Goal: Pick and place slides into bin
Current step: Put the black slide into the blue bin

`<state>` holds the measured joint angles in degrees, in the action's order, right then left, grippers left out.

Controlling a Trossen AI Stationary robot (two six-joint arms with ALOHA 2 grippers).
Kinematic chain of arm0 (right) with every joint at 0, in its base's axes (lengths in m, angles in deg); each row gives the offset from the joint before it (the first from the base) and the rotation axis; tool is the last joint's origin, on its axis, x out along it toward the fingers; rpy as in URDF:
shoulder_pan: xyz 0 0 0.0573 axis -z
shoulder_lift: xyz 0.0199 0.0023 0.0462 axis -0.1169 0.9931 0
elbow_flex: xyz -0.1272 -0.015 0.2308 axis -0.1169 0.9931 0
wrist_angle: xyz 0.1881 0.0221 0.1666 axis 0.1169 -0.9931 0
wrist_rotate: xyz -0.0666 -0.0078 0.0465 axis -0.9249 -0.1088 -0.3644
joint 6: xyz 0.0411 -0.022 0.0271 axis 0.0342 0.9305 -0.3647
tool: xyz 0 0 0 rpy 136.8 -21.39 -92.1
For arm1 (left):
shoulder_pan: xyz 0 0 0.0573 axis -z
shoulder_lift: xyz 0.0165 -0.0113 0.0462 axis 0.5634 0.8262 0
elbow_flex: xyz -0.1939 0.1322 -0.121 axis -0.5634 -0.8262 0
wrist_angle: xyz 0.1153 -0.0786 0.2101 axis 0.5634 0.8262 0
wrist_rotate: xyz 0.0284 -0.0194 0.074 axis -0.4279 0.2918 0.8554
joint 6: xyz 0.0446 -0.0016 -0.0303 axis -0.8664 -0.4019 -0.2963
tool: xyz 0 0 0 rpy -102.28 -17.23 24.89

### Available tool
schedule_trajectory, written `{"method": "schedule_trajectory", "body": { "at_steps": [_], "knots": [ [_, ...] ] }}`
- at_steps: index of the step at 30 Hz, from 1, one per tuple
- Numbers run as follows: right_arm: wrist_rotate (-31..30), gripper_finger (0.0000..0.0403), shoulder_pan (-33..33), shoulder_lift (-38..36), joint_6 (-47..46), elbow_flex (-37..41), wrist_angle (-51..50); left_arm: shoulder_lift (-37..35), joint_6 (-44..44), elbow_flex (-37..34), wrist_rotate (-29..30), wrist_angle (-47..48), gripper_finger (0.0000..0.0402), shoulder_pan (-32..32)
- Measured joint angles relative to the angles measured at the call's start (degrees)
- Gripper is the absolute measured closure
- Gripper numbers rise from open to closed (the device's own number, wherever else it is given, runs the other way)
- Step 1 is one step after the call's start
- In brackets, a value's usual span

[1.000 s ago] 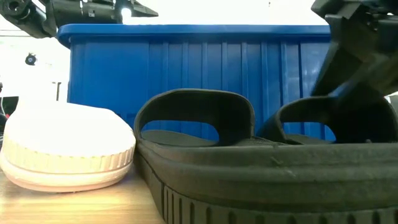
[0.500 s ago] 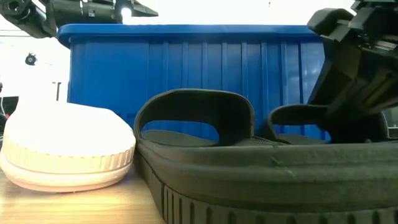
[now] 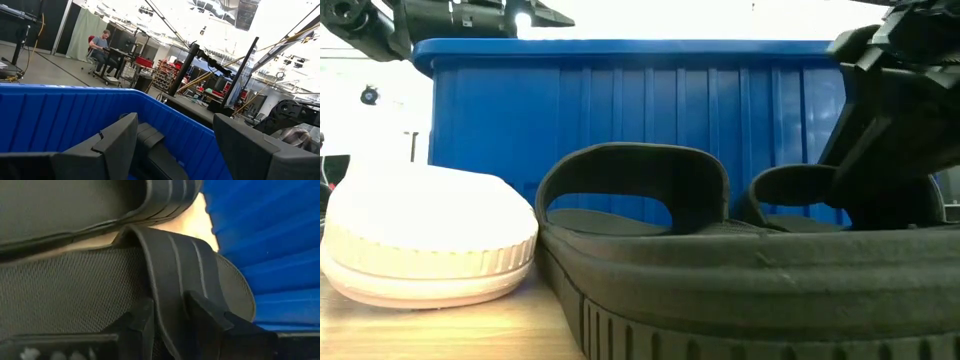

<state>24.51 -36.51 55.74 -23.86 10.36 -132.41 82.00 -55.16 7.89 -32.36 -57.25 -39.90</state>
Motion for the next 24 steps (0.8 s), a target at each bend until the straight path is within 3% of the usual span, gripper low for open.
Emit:
{"method": "schedule_trajectory", "body": {
  "at_steps": [7,15,24],
  "knots": [
    [-2.42,0.0337,0.06,0.00,-6.51,0.00,-0.01,0.00,0.02,0.00,0.00,0.00,0.0155,0.00],
    [-2.73,0.0371,0.06,0.00,-6.79,-0.02,0.02,0.00,0.02,0.02,0.00,0.11,0.0155,0.00],
    [-2.55,0.0381,0.17,0.02,-6.17,-1.25,-0.68,0.00,0.02,0.02,0.00,0.11,0.0155,0.04]
  ]
}}
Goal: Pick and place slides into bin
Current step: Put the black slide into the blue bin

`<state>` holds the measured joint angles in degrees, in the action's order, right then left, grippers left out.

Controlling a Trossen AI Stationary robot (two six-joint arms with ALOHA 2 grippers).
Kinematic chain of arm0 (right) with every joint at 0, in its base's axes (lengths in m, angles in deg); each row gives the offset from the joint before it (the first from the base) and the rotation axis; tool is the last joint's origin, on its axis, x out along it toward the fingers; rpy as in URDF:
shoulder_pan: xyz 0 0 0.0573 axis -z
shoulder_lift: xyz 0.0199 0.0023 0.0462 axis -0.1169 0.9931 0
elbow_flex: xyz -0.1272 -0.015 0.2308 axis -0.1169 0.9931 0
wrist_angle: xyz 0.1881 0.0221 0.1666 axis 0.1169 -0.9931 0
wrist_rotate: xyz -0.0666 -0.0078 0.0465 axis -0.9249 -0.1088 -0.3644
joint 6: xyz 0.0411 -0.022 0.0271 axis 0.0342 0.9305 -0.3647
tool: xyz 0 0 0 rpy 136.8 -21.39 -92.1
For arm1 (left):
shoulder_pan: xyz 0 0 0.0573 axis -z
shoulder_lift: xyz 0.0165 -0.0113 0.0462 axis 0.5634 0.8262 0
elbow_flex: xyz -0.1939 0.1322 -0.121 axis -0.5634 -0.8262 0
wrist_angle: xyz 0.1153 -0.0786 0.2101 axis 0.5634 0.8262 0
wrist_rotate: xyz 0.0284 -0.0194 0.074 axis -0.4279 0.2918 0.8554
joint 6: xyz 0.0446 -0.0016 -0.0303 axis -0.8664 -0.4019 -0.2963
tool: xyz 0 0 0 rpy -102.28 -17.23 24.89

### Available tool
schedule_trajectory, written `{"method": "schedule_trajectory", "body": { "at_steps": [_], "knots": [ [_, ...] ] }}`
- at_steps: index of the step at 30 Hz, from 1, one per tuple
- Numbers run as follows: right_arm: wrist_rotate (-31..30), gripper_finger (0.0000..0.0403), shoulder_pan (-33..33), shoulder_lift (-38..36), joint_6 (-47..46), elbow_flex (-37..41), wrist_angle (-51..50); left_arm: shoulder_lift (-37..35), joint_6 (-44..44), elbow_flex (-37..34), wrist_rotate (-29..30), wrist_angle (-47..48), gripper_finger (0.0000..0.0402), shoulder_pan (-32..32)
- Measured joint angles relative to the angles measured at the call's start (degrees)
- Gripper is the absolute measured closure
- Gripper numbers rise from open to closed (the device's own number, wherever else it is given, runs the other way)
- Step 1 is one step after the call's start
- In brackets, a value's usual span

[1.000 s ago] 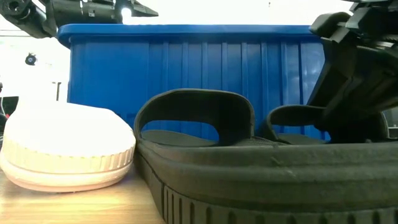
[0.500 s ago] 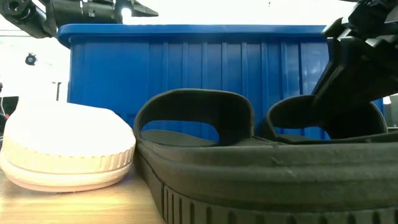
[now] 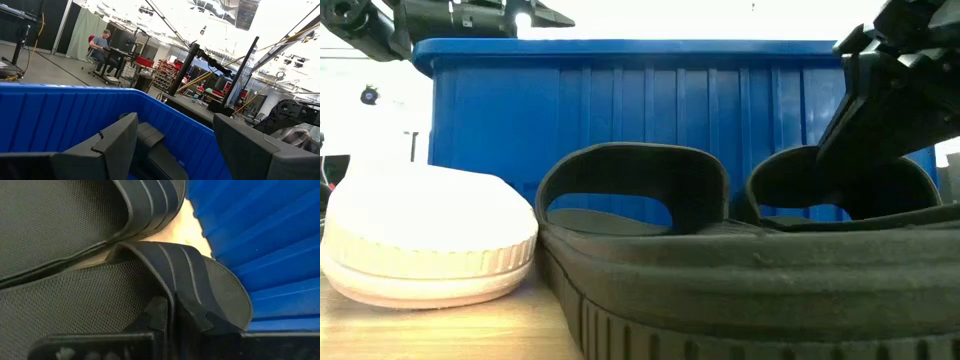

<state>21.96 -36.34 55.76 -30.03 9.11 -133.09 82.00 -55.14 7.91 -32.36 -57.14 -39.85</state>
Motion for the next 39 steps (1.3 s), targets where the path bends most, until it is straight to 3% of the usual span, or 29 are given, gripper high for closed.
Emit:
{"method": "schedule_trajectory", "body": {
  "at_steps": [12,39],
  "knots": [
    [0.78,0.0382,-0.02,0.04,7.11,-4.94,-1.56,0.00,0.00,0.00,0.00,-0.04,0.0155,-0.02],
    [0.32,0.0382,-0.04,0.00,7.80,-16.74,-16.31,0.00,0.00,0.02,0.01,-0.09,0.0155,-0.04]
  ]
}}
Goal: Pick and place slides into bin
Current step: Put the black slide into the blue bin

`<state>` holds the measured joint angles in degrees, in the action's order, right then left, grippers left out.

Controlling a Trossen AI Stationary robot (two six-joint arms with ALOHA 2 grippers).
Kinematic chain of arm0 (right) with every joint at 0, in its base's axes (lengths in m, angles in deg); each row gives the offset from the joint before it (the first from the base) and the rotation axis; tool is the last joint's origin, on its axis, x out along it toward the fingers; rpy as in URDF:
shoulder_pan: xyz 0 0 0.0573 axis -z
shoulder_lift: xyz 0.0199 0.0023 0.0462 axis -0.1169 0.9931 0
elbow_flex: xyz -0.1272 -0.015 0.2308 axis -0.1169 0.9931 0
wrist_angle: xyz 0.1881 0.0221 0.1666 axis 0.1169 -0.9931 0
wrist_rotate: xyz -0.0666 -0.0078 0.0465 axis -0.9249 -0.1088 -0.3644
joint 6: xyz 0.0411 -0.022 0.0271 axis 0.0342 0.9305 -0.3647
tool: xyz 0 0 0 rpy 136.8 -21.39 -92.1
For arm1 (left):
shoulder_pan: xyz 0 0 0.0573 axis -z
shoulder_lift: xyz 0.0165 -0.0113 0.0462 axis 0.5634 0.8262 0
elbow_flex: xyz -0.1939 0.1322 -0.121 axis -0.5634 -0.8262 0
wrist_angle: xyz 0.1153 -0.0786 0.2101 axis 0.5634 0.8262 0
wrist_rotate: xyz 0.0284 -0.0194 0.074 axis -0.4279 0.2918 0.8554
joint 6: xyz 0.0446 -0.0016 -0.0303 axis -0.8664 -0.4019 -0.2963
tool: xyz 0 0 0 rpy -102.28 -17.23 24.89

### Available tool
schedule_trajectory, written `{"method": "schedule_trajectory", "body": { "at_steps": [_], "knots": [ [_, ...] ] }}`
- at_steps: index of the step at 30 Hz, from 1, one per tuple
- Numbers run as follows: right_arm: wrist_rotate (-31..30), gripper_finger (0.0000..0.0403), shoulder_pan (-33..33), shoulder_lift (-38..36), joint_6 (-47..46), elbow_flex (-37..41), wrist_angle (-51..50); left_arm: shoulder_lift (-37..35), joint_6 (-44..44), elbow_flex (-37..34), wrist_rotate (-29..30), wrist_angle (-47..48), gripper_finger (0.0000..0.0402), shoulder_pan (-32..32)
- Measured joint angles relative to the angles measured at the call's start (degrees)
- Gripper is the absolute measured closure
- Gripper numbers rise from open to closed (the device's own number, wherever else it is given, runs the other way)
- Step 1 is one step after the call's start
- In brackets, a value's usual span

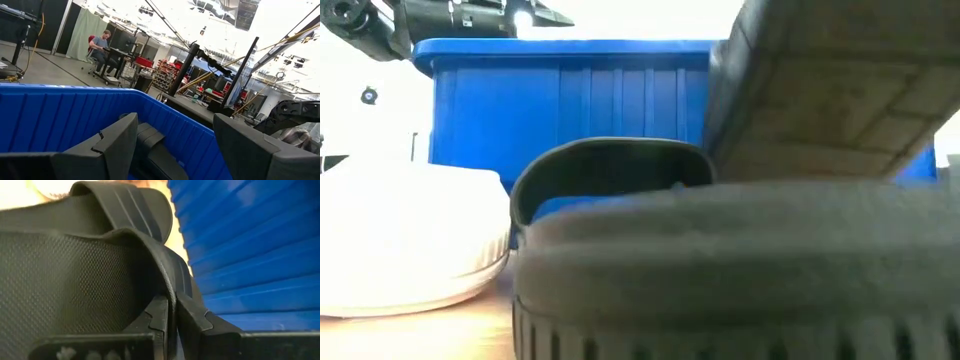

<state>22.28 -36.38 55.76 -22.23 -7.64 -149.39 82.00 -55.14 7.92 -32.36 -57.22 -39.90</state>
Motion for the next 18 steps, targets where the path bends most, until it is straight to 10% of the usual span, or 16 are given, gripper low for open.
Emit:
{"method": "schedule_trajectory", "body": {
  "at_steps": [18],
  "knots": [
    [-1.20,0.0381,0.31,-0.07,10.92,-11.27,-1.94,0.02,0.02,0.01,0.00,0.04,0.0155,0.00]
  ]
}}
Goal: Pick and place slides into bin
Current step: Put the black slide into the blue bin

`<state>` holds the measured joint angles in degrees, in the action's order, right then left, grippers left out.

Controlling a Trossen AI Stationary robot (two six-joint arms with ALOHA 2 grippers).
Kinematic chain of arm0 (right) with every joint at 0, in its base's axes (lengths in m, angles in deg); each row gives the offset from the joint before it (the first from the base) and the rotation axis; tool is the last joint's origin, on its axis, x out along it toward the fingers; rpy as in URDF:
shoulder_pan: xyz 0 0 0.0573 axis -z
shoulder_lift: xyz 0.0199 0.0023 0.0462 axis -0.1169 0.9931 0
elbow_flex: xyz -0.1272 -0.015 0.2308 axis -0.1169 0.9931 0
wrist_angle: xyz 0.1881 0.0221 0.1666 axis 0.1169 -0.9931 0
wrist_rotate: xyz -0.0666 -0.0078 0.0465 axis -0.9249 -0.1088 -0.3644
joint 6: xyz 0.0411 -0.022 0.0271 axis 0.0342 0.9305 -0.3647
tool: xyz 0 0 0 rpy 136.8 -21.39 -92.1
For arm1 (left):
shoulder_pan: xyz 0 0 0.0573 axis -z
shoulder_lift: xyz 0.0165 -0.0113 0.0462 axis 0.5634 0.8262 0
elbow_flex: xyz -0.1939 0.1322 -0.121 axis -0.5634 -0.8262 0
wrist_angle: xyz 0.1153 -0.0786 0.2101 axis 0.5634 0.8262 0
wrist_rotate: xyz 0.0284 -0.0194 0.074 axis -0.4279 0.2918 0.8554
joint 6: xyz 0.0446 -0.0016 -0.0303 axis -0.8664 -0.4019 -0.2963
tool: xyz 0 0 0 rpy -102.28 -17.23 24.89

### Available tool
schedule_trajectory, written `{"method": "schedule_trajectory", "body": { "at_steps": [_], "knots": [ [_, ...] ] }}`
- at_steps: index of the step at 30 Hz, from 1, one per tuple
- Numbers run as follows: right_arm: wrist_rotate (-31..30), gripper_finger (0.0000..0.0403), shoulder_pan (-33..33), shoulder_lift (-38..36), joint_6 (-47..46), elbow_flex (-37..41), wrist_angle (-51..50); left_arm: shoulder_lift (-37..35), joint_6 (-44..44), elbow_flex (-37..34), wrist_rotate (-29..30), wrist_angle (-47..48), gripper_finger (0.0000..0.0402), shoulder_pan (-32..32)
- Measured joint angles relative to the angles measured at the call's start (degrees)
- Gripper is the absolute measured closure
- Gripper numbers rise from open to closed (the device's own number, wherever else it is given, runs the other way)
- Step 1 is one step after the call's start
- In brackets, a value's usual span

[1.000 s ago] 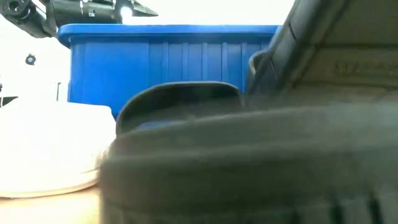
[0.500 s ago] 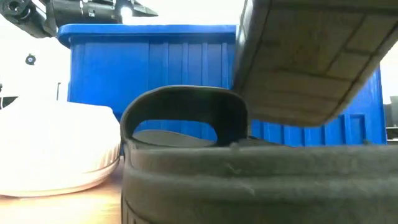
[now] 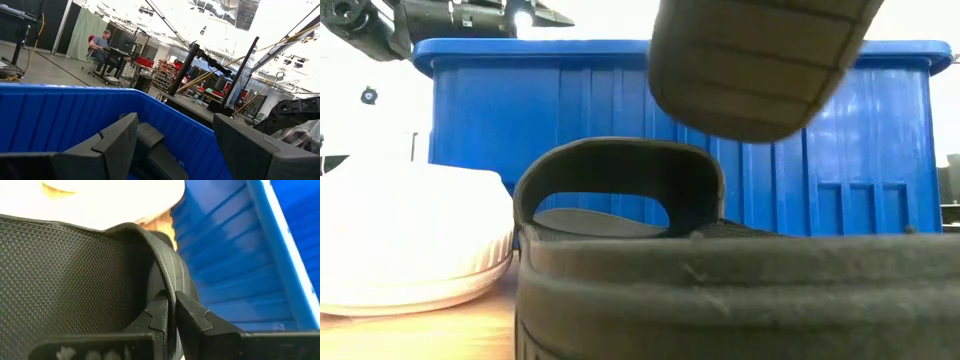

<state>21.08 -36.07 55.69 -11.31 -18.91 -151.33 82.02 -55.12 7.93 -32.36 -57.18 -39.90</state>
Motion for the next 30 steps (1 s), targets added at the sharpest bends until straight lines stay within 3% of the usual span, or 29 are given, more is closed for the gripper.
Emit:
{"method": "schedule_trajectory", "body": {
  "at_steps": [30],
  "knots": [
    [-12.79,0.0381,0.57,-0.04,11.17,-19.05,-5.73,0.00,0.00,0.00,-0.01,0.00,0.0155,-0.02]
  ]
}}
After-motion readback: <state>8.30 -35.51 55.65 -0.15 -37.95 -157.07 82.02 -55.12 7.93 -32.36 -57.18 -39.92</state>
